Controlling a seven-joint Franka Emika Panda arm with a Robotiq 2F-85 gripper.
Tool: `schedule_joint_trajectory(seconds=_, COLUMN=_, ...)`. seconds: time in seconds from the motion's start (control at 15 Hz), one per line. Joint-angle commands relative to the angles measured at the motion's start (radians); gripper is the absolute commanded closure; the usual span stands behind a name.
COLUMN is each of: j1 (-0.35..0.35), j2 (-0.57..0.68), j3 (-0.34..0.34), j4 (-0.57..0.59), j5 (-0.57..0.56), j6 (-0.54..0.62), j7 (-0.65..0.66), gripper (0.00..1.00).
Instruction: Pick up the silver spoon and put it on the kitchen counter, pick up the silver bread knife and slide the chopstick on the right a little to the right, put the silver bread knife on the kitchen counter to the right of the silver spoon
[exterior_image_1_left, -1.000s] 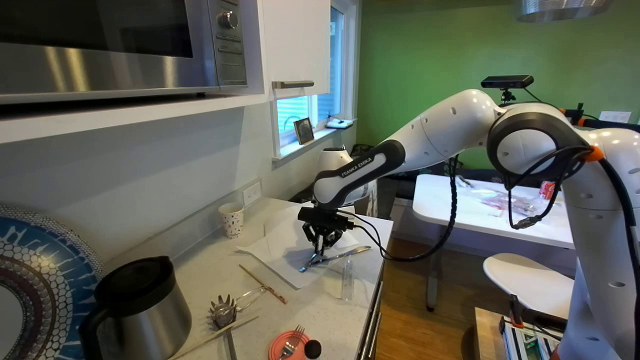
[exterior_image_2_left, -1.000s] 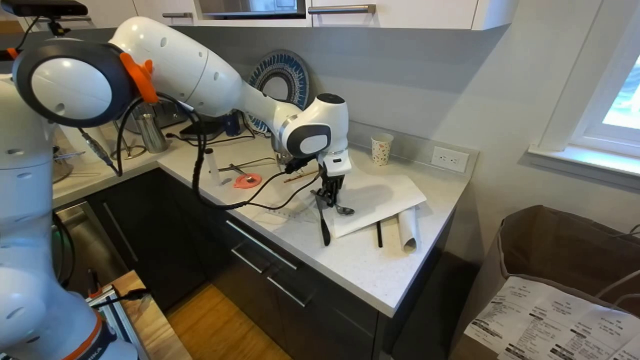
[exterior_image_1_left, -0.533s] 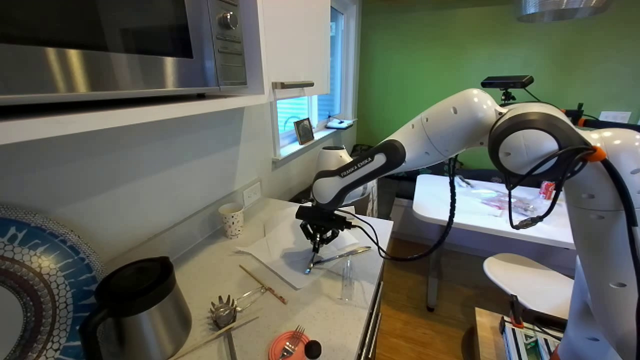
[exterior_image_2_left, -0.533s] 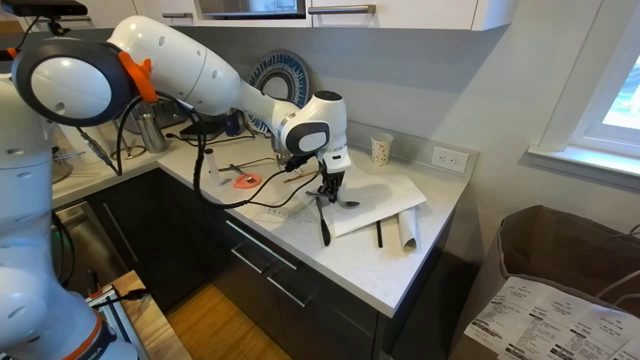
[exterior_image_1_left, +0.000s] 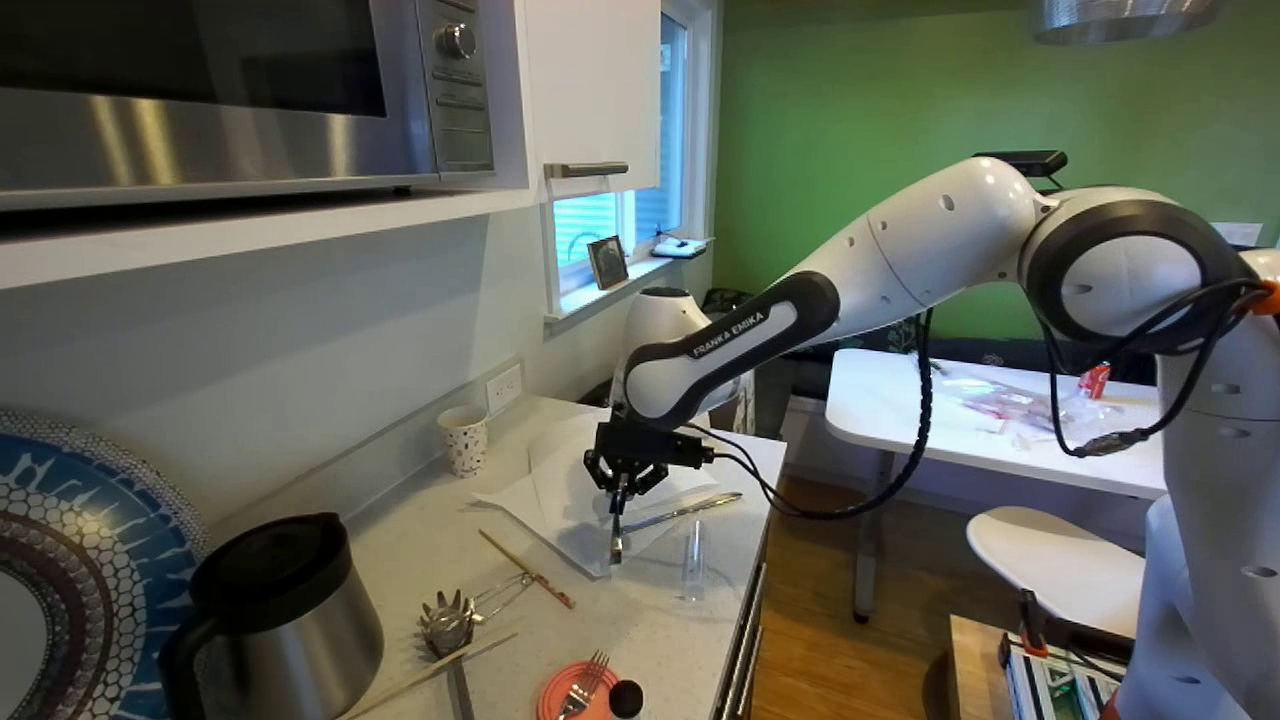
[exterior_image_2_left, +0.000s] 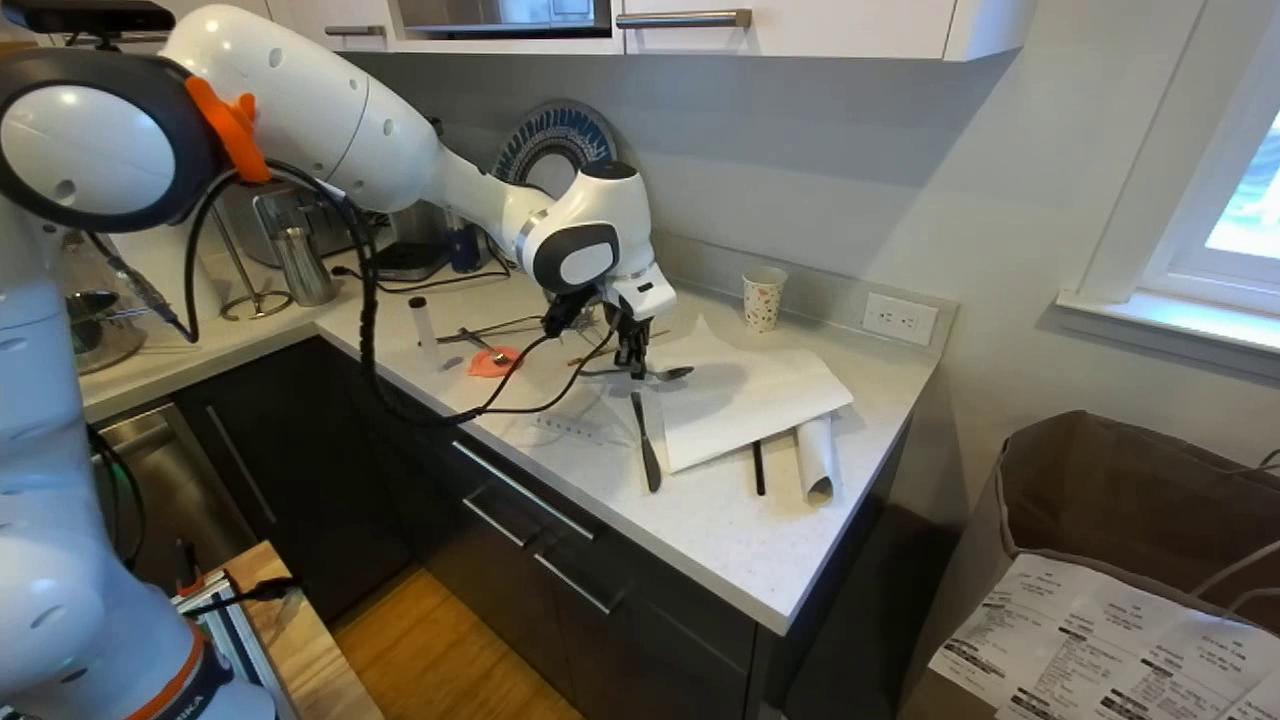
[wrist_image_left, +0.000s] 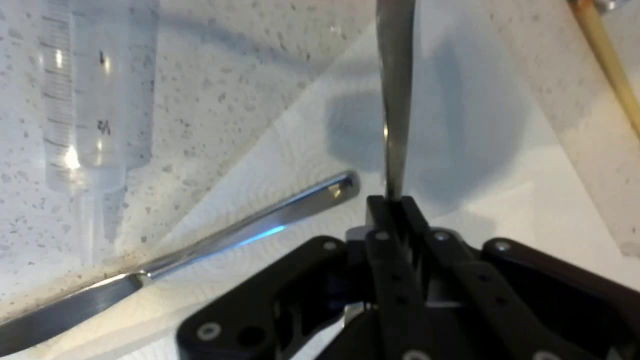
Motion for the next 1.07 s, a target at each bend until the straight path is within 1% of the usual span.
schedule_joint_trajectory(seconds=0.0, j1=0.035, j2=-0.095, j3=0.026, j4=-0.135, j5=-0.04, j6=0.018, j7=-0.123, gripper=0.98)
schedule_joint_trajectory(seconds=0.2, j1=0.053, j2=-0.156, j3=0.056, j4=-0.208, j5=-0.046, j6=0.008, j7=-0.244, gripper=0.98)
schedule_joint_trajectory(seconds=0.27, j1=0.049, j2=-0.086, j3=0.042, j4=-0.125, j5=-0.031, j6=-0.004, j7=-0.178, gripper=0.92)
schedule_joint_trajectory(seconds=0.4, j1=0.056, j2=-0.117, j3=0.055, j4=-0.162, j5=-0.033, j6=-0.003, j7=-0.216, gripper=0.92)
schedule_joint_trajectory(seconds=0.6, j1=0.055, j2=-0.134, j3=0.056, j4=-0.177, j5=-0.035, j6=-0.003, j7=-0.233, gripper=0.92)
schedule_joint_trajectory(seconds=0.67, j1=0.055, j2=-0.134, j3=0.056, j4=-0.177, j5=-0.035, j6=-0.003, j7=-0.233, gripper=0.98)
schedule_joint_trajectory(seconds=0.73, j1=0.059, j2=-0.131, j3=0.056, j4=-0.173, j5=-0.058, j6=-0.008, j7=-0.245, gripper=0.98)
schedule_joint_trajectory(seconds=0.8, j1=0.061, j2=-0.128, j3=0.066, j4=-0.166, j5=-0.051, j6=-0.02, j7=-0.284, gripper=0.98)
schedule_joint_trajectory(seconds=0.87, j1=0.072, j2=-0.123, j3=0.072, j4=-0.155, j5=-0.084, j6=-0.041, j7=-0.302, gripper=0.98)
schedule_joint_trajectory(seconds=1.0, j1=0.087, j2=-0.114, j3=0.092, j4=-0.138, j5=-0.098, j6=-0.059, j7=-0.373, gripper=0.98)
